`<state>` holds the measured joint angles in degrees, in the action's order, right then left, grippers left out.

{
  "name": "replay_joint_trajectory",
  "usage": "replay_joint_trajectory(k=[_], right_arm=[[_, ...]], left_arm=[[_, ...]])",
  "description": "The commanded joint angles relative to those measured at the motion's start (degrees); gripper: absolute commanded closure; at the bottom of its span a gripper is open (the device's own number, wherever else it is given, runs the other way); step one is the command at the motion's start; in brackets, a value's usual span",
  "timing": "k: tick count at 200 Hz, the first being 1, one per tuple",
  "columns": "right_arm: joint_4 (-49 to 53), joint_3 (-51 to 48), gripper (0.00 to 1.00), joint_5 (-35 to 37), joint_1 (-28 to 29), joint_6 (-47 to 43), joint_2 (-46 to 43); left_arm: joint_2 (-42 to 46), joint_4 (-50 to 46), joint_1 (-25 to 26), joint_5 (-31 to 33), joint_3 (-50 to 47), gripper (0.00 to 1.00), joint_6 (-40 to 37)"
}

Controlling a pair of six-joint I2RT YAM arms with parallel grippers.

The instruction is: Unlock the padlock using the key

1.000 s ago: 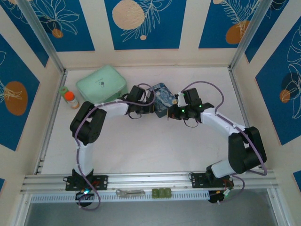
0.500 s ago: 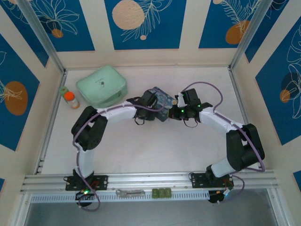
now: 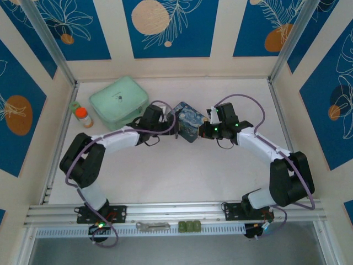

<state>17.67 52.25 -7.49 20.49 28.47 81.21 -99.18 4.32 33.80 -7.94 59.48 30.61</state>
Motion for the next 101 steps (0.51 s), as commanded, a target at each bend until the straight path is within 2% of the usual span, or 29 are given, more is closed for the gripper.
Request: replay_joint_trajectory(k=[1, 19, 51, 101], right_arm=[[1.6, -0.6, 1.0, -0.3, -0.1, -0.5, -1.1], [2.1, -0.3, 1.0, 0.0, 0.2, -0.2, -1.3], [2.8, 0.5, 1.0, 0.4, 0.7, 0.0, -1.4], [3.0, 0.8, 1.0, 0.7, 1.0, 0.1, -1.5]], left_arm=[[-2.5, 4.5, -1.7, -7.8, -0.9, 0.45, -4.4], [-4.8, 2.0, -1.8, -4.8, 0.0, 0.52, -5.6], [-9.3, 1.0, -1.6, -5.9, 3.0, 0.59, -4.6], [-10.0, 2.3, 2.1, -7.6, 2.9, 0.59, 0.8]])
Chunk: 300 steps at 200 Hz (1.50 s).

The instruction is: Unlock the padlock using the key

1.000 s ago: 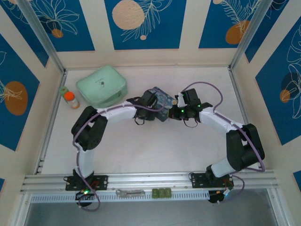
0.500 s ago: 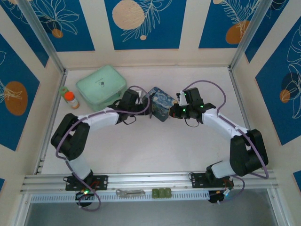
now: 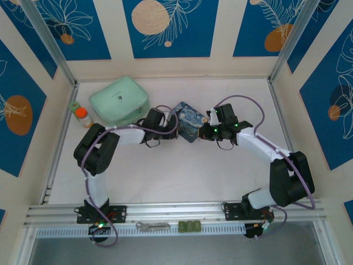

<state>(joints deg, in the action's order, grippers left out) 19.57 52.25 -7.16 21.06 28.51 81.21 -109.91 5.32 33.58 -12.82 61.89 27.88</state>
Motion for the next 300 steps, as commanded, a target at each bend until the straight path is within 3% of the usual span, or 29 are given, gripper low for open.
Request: replay_joint_trajectory(k=[1, 40, 67, 93, 128, 162, 224, 300], right_arm=[[1.1, 0.8, 1.0, 0.4, 0.4, 0.1, -1.4], [1.0, 0.6, 1.0, 0.4, 0.5, 0.1, -1.1], [1.2, 0.2, 1.0, 0.6, 0.5, 0.2, -1.8], [1.7, 0.0, 1.0, 0.8, 0.5, -0.1, -2.1], [1.8, 0.7, 1.0, 0.7, 0.9, 0.1, -1.4], [2.6, 1.6, 1.0, 1.3, 1.5, 0.1, -1.2], [3.1, 2.9, 1.0, 1.2, 1.9, -0.3, -0.1], [3.1, 2.9, 1.0, 1.4, 2.1, -0.2, 0.4]], left_arm=[[0.7, 1.5, 2.3, -2.8, 0.4, 0.59, 3.7], [1.5, 3.1, 4.8, -2.5, -0.7, 0.48, 8.3], [5.0, 8.2, 2.1, 0.3, -6.6, 0.44, 9.3], [5.4, 17.4, -3.1, -10.9, -10.3, 0.42, 4.4], [-0.3, 16.4, -5.2, -21.7, -5.2, 0.41, -3.8], [-3.3, 15.9, -5.2, -21.2, -3.5, 0.41, -8.9], [-7.4, 26.4, -2.4, -16.2, -4.2, 0.44, -8.6], [-11.2, 35.2, 0.1, -17.3, -4.9, 0.49, -0.8]])
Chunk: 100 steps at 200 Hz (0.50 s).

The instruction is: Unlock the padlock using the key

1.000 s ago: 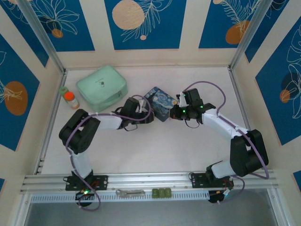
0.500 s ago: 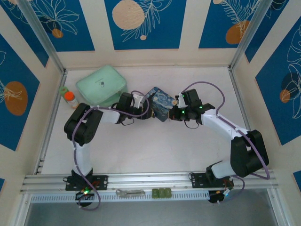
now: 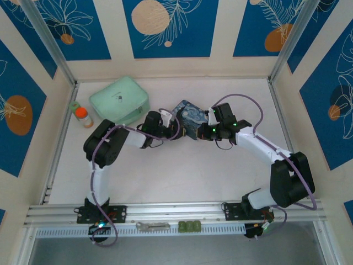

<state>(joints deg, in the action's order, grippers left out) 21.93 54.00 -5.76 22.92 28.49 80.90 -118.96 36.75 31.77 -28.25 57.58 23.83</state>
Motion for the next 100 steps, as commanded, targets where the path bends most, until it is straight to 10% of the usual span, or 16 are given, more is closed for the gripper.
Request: replay_joint_trajectory(k=[1, 100], right_arm=[[0.7, 1.1, 1.0, 0.0, 0.3, -0.2, 0.7], [0.8, 1.1, 1.0, -0.1, 0.5, 0.0, 0.2]], left_arm=[[-2.2, 3.9, 2.0, -1.9, -0.6, 0.49, 3.3], [-4.7, 6.8, 4.4, -1.4, -0.2, 0.56, 6.1]])
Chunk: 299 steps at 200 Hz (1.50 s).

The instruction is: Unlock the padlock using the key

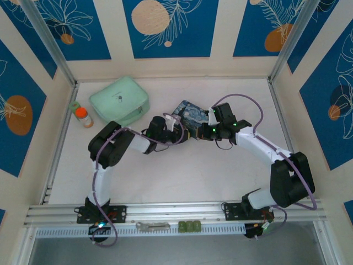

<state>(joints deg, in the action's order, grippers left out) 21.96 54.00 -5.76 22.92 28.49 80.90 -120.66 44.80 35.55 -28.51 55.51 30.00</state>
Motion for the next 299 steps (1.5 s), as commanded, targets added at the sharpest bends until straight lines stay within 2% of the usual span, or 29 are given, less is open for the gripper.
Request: replay_joint_trajectory(k=[1, 14, 35, 64, 87, 122, 143, 163, 189, 212, 245, 299], right_arm=[[0.8, 1.1, 1.0, -0.1, 0.5, 0.0, 0.2], [1.0, 0.9, 1.0, 0.3, 0.5, 0.0, -0.3], [1.2, 0.5, 1.0, 0.7, 0.5, 0.0, -1.0], [1.0, 0.5, 1.0, 0.7, 0.5, 0.0, -1.2], [1.0, 0.5, 1.0, 0.7, 0.5, 0.0, -1.2], [1.1, 0.0, 1.0, 1.0, 0.4, -0.1, -1.7], [1.0, -0.2, 1.0, 1.0, 0.2, 0.0, -2.0], [1.0, -0.6, 1.0, 1.0, 0.1, -0.1, -2.2], [0.8, -1.2, 1.0, 0.8, -0.3, 0.0, -2.2], [0.8, -1.4, 1.0, 0.5, -0.6, 0.1, -2.4], [0.8, -2.0, 1.0, 0.4, -0.8, 0.2, -3.2], [0.6, -3.0, 1.0, 0.3, -1.6, 0.2, -4.2]], left_arm=[[-3.0, -1.4, 0.7, -1.0, 1.9, 0.56, -0.1], [-3.3, -3.4, 0.6, 0.9, 2.9, 0.55, -1.3], [-3.3, -4.5, 0.6, 3.0, 3.6, 0.47, -1.8], [-5.1, -5.1, 1.1, 3.1, 5.6, 0.47, -0.6], [-6.3, -4.2, 1.5, 3.3, 6.4, 0.54, 0.4], [-5.2, -3.6, 1.5, 3.3, 4.9, 0.72, 0.2], [-4.5, -2.8, 1.5, 2.8, 3.6, 0.76, 0.9], [-3.6, -0.8, 1.7, 2.8, 1.7, 0.75, 2.5], [-3.8, 0.0, 2.1, 2.5, 1.8, 0.61, 3.4], [-5.3, -1.2, 2.5, 2.4, 4.2, 0.56, 3.1], [-7.0, -2.9, 2.9, 3.6, 6.8, 0.57, 2.5], [-9.0, -5.6, 3.9, 4.6, 8.1, 0.67, 1.4]])
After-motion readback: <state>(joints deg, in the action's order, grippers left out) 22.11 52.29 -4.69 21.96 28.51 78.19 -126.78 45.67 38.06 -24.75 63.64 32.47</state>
